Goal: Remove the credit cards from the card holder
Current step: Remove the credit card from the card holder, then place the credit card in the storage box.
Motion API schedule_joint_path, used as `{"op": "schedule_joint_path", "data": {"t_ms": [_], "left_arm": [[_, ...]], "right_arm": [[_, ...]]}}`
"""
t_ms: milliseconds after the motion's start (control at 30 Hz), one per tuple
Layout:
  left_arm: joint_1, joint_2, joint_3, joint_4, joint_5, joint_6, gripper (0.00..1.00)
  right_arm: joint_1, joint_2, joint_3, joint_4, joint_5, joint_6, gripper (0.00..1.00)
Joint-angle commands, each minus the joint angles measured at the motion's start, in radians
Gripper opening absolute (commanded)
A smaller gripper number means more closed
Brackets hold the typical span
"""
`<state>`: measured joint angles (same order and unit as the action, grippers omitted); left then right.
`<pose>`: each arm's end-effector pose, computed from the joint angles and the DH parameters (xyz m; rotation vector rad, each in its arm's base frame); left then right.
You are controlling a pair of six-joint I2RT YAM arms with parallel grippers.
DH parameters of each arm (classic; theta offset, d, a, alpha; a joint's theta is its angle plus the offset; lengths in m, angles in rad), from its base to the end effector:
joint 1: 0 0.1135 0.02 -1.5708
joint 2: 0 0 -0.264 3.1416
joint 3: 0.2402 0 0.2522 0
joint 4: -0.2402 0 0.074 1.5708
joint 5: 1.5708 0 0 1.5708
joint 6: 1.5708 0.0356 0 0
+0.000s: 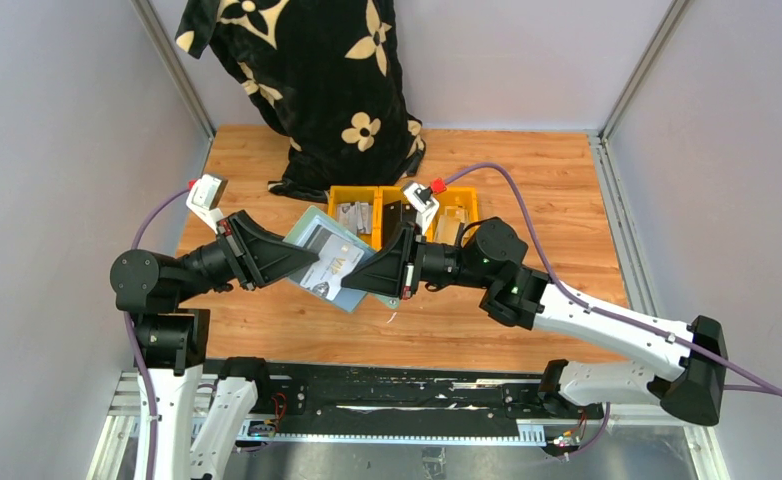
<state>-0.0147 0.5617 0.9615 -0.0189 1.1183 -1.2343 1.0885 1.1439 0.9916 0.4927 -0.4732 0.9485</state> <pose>0.0815 -0.0332 0.4380 0.2232 1.6250 -1.6519 0.1069 0.2392 0.4112 -0.6106 1.4491 1.9811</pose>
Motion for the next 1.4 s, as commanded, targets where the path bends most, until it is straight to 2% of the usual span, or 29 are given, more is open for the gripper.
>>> {"op": "schedule_joint_path", "data": {"t_ms": [0,133,267,533,667,867,933,1000,1200,1367], "left_arm": [[-0.002,-0.008,0.032,0.038,0.005,-0.019,0.13],[-0.001,-0.003,0.041,0.025,-0.007,-0.001,0.05],[-0.002,0.015,0.084,-0.071,-0.029,0.088,0.0],[-0.002,0.06,0.218,-0.386,-0.122,0.456,0.0],[-0.002,0.086,0.291,-0.579,-0.233,0.667,0.0],[-0.002,0.162,0.374,-0.831,-0.59,0.962,0.0],[-0.002,0.176,0.366,-0.863,-0.671,1.033,0.0],[-0.002,0.183,0.349,-0.883,-0.692,1.083,0.0],[-0.002,0.183,0.315,-0.9,-0.612,1.118,0.0],[-0.002,0.189,0.307,-0.903,-0.501,1.119,0.0]], "right_arm": [[-0.007,-0.027,-0.03,0.059,0.032,0.012,0.0],[-0.008,-0.037,-0.048,0.08,0.034,0.018,0.0],[-0.012,-0.055,-0.064,0.063,0.034,0.009,0.0],[-0.059,-0.134,-0.091,-0.054,0.034,-0.022,0.0],[-0.121,-0.161,-0.092,-0.144,0.006,-0.025,0.0],[-0.248,-0.143,-0.025,-0.394,-0.012,-0.128,0.0],[-0.286,-0.103,0.023,-0.507,0.01,-0.202,0.0],[-0.325,-0.018,0.08,-0.627,0.033,-0.266,0.0],[-0.376,0.288,0.297,-0.779,0.104,-0.426,0.0],[-0.382,0.607,0.598,-0.906,0.144,-0.531,0.0]]}}
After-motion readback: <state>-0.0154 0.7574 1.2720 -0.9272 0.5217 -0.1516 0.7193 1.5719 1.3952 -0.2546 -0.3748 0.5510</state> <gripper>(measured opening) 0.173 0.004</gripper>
